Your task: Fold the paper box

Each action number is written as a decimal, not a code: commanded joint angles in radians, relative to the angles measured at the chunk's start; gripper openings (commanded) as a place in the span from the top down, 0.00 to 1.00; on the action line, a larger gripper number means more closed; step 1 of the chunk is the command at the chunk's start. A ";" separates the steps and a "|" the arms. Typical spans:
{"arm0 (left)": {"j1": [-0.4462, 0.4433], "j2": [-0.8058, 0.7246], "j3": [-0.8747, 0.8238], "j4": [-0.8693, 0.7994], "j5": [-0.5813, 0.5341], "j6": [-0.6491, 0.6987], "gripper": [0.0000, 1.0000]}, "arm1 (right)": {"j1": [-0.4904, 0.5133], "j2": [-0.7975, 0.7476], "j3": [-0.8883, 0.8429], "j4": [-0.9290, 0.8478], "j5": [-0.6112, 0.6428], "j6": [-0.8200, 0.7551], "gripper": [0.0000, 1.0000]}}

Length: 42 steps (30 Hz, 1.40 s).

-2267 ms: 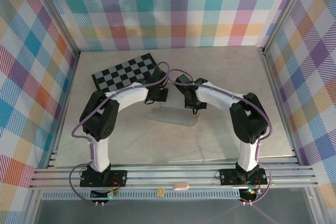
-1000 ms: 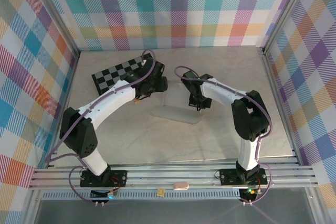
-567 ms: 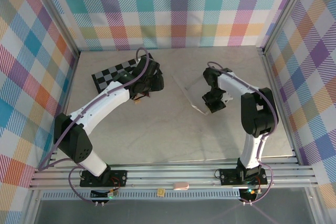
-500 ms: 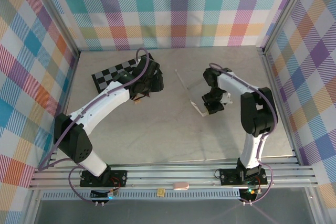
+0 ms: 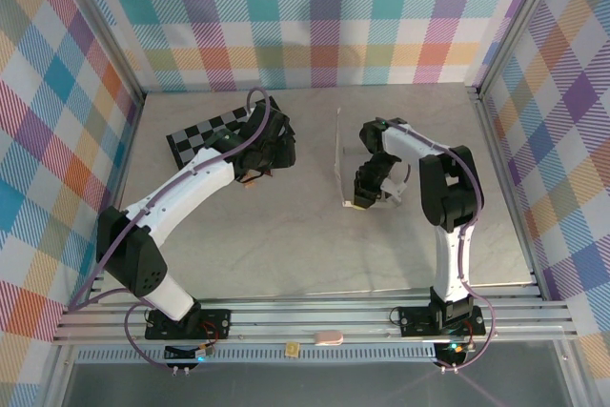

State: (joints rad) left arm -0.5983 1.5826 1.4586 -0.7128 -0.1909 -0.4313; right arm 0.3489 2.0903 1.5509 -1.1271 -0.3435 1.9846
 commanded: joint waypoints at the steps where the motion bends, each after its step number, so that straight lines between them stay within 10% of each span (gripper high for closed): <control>1: 0.012 -0.033 0.017 -0.030 0.009 0.013 0.41 | 0.002 -0.008 0.029 -0.043 -0.012 0.041 0.63; 10: 0.011 -0.022 0.036 -0.021 0.059 0.001 0.41 | -0.025 -0.139 0.081 -0.042 0.160 -0.183 0.43; 17: 0.014 -0.059 -0.019 0.056 0.241 -0.002 0.42 | -0.014 -0.267 0.204 0.199 0.251 -1.082 0.44; 21: 0.014 -0.129 -0.146 0.206 0.407 -0.023 0.43 | 0.049 -0.287 0.251 0.176 0.194 -1.329 0.43; 32: 0.005 -0.242 -0.286 0.250 0.414 -0.062 0.45 | 0.122 -0.072 0.547 -0.036 0.221 -1.394 0.52; 42: 0.000 -0.353 -0.359 0.238 0.403 -0.068 0.46 | 0.122 -0.022 0.606 -0.059 0.313 -1.270 0.87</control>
State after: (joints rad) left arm -0.5961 1.2575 1.1168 -0.4690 0.2012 -0.4866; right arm 0.4709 2.0769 2.1216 -1.1690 -0.0662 0.6632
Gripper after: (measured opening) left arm 0.547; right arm 0.142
